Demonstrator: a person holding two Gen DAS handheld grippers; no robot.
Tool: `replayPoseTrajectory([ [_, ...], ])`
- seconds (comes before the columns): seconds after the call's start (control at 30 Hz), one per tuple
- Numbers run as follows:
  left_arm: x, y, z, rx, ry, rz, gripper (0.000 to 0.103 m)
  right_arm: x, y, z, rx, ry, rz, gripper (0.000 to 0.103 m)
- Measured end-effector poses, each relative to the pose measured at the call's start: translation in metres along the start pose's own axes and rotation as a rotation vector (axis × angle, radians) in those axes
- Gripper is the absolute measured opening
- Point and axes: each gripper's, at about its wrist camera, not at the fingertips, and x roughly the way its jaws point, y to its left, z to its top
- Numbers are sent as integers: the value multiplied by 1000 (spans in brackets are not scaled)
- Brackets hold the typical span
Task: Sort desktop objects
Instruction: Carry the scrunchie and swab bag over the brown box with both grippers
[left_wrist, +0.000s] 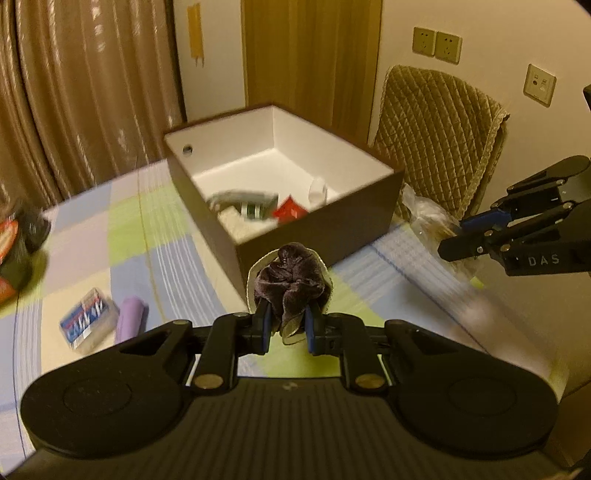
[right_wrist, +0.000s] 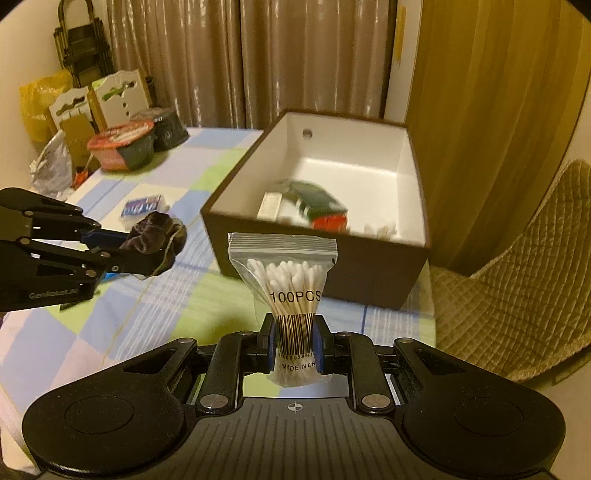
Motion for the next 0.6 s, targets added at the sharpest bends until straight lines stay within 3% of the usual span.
replayPoseTrajectory([
  [0.27,38,10,51,37,-28,23,14,6,-23,51,-39,-83,-20,18],
  [0.6,94,25,115,74,-46,56,15,83,-66,99,-32,-62,-21,18],
])
